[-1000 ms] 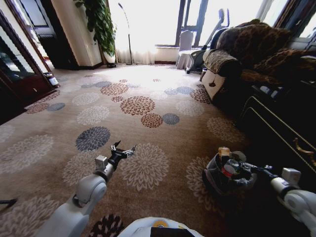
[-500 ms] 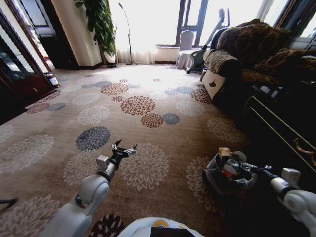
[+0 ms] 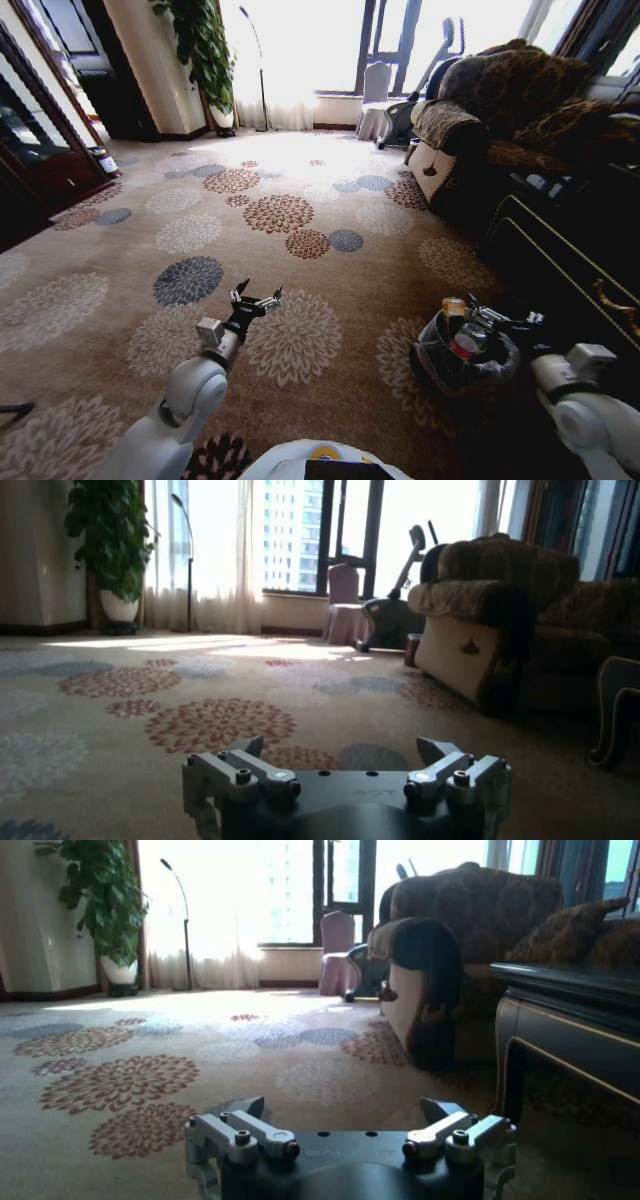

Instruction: Pick up the trash from the ground and place it into the trash bin.

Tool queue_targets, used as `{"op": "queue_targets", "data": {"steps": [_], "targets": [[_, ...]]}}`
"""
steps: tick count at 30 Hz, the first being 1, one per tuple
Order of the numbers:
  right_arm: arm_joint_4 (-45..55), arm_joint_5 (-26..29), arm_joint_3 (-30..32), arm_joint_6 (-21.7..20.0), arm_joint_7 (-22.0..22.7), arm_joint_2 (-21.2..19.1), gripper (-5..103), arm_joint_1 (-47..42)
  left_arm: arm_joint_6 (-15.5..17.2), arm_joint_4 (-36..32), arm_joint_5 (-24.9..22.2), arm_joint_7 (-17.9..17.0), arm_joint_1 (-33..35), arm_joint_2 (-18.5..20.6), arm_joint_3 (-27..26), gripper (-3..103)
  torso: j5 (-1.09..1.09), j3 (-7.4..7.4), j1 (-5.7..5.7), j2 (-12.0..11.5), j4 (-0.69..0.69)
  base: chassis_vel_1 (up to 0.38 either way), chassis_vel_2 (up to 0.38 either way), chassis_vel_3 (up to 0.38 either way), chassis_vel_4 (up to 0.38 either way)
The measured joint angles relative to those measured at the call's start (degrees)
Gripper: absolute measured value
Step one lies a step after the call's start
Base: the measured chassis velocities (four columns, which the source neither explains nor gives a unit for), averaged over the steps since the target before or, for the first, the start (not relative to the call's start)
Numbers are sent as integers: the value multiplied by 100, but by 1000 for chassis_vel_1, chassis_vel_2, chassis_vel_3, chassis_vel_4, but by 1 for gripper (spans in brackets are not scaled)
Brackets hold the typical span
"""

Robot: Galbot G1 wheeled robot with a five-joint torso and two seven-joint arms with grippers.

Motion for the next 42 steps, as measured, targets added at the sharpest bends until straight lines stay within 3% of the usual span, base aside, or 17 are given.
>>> {"op": "queue_targets", "data": {"steps": [9, 20, 28, 42], "targets": [[-336, 6, -235, 411, 1, 385, 100, 119, -279, -121, 574, 412, 641, -167, -410, 100, 0, 0, 0, 0, 1, 0, 0, 0, 0], [93, -68, -332, 214, 1, 914, 100, -266, -516, -202, 791, 587, 1096, -512, -633, 100, 1, 0, 0, 0, 0, 0, 0, 0, 0], [272, -197, -391, 55, 0, 1059, 100, -259, -576, -207, 877, 600, 1152, -588, -589, 100, 1, 0, 0, 0, 0, 0, 0, 0, 0], [193, -308, -346, 172, 0, 1089, 100, -403, -537, -194, 874, 574, 1045, -490, -385, 100, 0, 0, 1, 0, 1, 88, -84, -87, 98]]}}
